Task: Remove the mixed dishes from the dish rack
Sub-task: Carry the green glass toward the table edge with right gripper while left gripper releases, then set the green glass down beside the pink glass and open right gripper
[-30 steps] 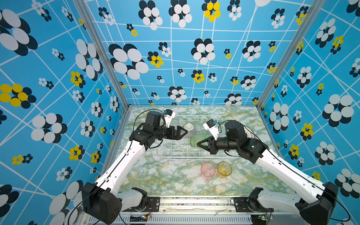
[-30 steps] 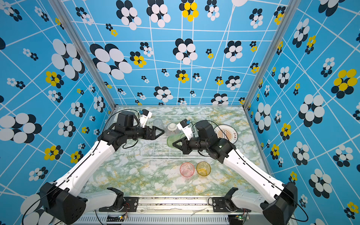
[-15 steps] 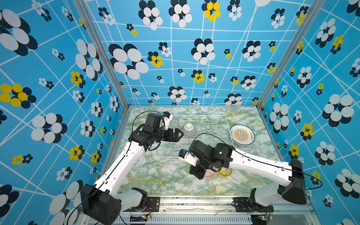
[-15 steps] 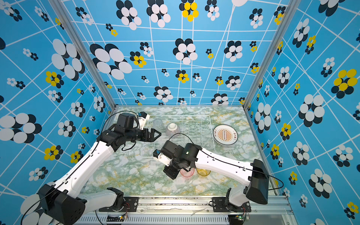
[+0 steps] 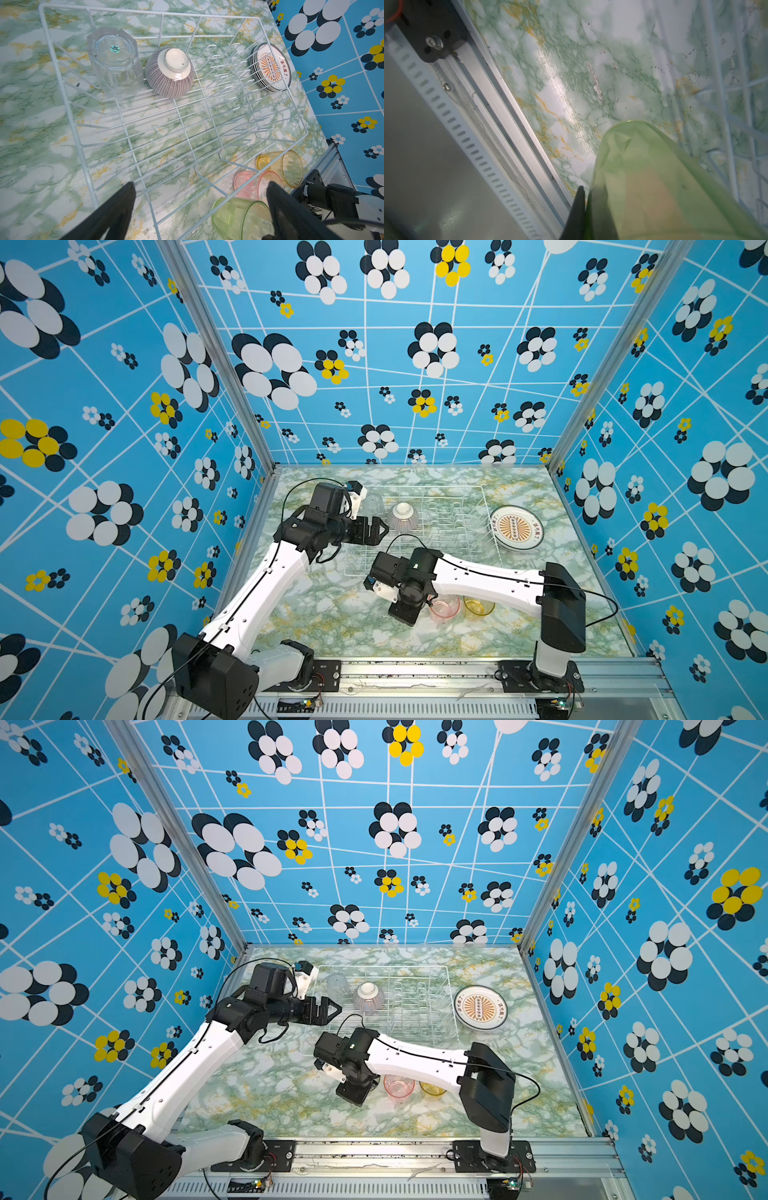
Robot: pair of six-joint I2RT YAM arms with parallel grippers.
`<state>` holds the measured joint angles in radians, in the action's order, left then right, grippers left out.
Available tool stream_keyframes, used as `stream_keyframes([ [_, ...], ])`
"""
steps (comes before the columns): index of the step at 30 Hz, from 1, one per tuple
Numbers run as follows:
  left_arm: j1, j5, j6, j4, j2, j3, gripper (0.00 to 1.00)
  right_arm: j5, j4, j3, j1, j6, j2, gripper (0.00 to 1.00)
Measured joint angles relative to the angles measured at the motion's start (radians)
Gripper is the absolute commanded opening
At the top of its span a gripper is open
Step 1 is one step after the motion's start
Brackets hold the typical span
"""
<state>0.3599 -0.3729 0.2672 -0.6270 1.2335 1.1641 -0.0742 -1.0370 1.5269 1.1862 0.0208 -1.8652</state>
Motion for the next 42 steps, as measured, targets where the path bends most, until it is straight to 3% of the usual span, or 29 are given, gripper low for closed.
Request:
stream_keyframes([
  [14, -0.012, 0.007, -0.007, -0.018, 0.000, 0.000, 0.99, 0.021, -0.030, 0.016, 0.000, -0.018, -0.068, 0.00],
  [21, -0.013, 0.007, -0.007, -0.026, 0.000, 0.000, 0.99, 0.020, -0.029, 0.016, 0.000, -0.022, -0.102, 0.06],
  [24, -0.013, 0.007, -0.007, -0.029, 0.000, 0.000, 0.99, 0.021, -0.029, 0.016, 0.000, -0.026, -0.102, 0.25],
  [27, -0.013, 0.008, -0.007, -0.042, 0.000, 0.001, 0.99, 0.026, -0.025, 0.016, -0.002, -0.027, -0.101, 0.37],
  [33, -0.013, 0.032, -0.019, -0.079, 0.016, 0.032, 0.99, 0.048, -0.019, 0.009, -0.005, -0.018, -0.068, 0.47],
  [42, 0.010, 0.114, -0.036, -0.115, 0.129, 0.122, 0.99, 0.039, 0.008, -0.005, -0.086, -0.003, 0.279, 0.75],
])
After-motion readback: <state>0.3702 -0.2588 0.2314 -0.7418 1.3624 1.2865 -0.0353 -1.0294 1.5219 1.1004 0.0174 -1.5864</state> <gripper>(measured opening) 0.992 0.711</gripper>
